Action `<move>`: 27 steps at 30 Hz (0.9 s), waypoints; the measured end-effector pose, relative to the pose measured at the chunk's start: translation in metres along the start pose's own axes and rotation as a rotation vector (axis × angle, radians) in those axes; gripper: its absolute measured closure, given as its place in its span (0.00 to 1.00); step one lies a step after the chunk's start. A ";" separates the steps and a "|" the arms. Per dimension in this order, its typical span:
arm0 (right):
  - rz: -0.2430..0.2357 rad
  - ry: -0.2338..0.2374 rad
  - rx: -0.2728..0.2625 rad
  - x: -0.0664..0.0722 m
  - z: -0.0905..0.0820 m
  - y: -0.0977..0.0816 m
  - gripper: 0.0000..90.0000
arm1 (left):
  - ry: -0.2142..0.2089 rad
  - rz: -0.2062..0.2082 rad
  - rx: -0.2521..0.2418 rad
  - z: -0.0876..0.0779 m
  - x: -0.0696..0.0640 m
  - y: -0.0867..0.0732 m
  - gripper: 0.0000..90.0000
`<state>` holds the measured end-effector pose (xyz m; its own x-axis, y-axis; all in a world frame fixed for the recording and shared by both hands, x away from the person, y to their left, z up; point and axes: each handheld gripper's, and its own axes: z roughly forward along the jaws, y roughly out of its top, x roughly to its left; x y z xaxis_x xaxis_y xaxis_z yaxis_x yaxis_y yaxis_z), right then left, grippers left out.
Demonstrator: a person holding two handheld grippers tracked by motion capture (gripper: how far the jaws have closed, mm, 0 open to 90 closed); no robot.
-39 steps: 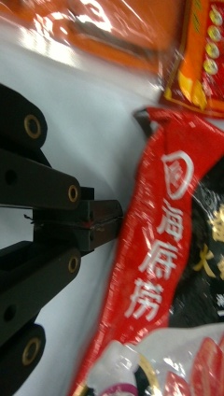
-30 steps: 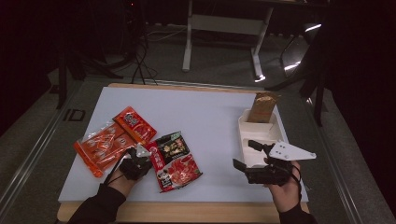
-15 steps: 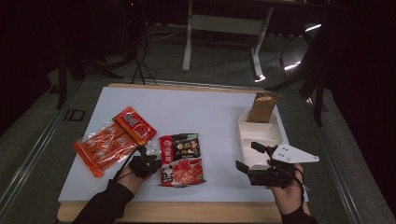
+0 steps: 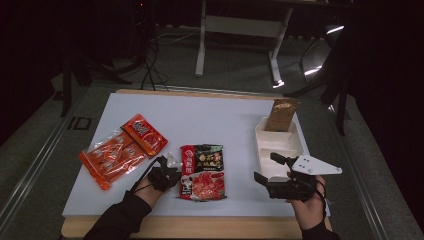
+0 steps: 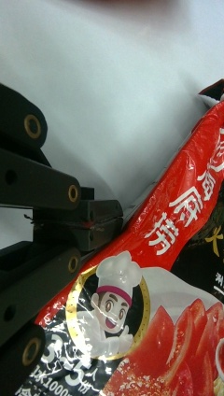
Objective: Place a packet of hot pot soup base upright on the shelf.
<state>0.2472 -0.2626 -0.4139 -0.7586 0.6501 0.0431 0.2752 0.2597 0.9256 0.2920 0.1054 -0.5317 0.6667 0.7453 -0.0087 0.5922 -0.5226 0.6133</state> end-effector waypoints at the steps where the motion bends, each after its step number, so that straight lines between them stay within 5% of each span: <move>1: 0.003 -0.002 -0.001 0.000 0.000 -0.001 0.16 | -0.002 -0.002 -0.003 0.001 -0.001 0.001 1.00; 24: -0.011 0.010 0.013 0.003 0.007 -0.002 0.16 | -0.044 0.030 0.007 0.010 -0.015 0.013 1.00; 27: -0.013 0.010 0.011 0.003 0.006 -0.002 0.16 | -0.063 0.008 0.005 0.010 -0.011 0.013 1.00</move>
<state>0.2476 -0.2567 -0.4178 -0.7679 0.6396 0.0353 0.2719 0.2756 0.9220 0.2969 0.0868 -0.5317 0.6984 0.7137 -0.0535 0.5890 -0.5306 0.6095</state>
